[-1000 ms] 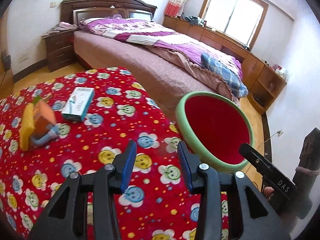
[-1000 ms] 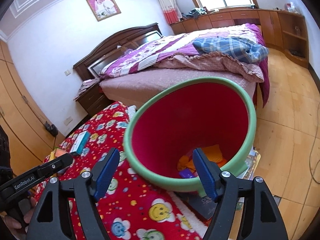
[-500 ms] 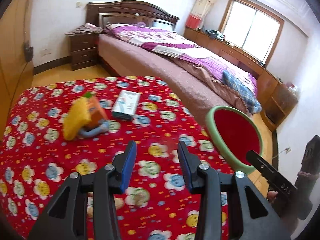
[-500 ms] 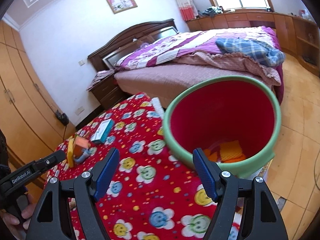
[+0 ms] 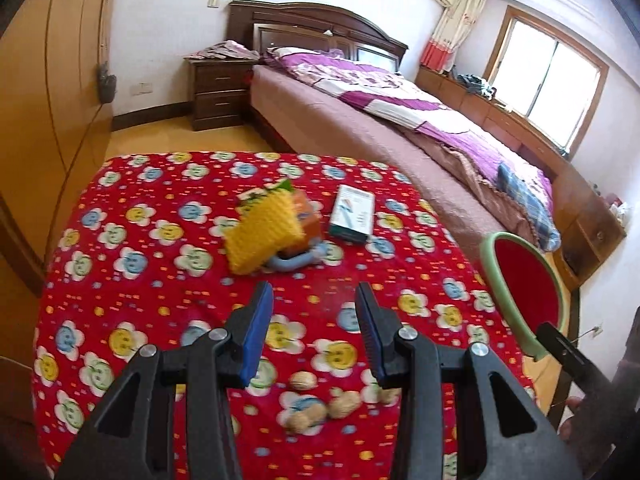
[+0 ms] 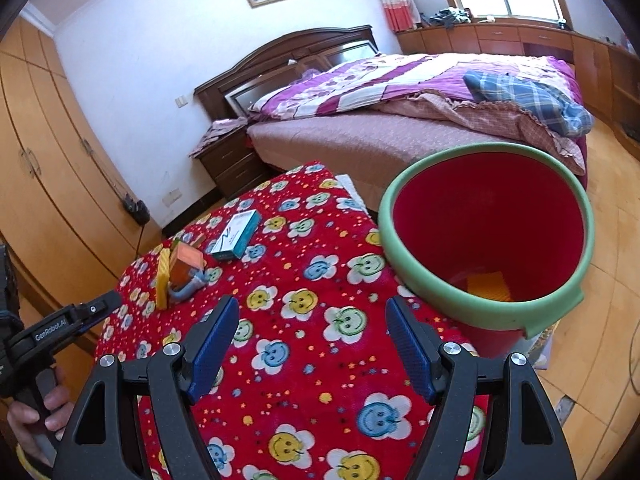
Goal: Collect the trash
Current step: 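Move both open tools back over the bedspread toward the remaining trash, then close the left gripper on the yellow foam net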
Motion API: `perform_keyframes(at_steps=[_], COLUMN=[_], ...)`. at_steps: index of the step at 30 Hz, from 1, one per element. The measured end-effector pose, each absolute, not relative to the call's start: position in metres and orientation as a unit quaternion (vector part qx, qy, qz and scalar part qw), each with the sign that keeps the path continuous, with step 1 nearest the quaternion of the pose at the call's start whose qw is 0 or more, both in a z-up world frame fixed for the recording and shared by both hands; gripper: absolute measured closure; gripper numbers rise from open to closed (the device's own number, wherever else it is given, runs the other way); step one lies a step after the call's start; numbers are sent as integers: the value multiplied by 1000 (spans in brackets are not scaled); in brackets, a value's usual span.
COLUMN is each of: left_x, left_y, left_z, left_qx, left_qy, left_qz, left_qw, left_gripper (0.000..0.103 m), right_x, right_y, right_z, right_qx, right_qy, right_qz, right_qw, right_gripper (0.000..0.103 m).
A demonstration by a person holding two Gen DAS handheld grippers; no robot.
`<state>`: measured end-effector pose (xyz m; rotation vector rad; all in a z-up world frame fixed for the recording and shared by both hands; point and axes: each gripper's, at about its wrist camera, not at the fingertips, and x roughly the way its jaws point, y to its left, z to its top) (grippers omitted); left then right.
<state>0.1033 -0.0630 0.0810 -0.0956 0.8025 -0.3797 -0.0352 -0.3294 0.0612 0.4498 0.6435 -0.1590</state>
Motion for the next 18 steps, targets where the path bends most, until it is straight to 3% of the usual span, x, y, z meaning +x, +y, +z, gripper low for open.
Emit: perform_keyframes(at_steps=[8,18], left_x=[129,169], left_y=[-37,-18], left_z=[73,57], left_qx=[-24,-28], left_qy=[395,404], left_qz=[-153,-147], left_qw=[905,903], left_gripper=[53,52], right_x=[-20,-5], right_y=[-323,-320], right_z=[60,47], right_qx=[225,248], right_qy=[328,345], right_qz=[-74,-86], right_qw=[915,901], right_gripper=[27,27])
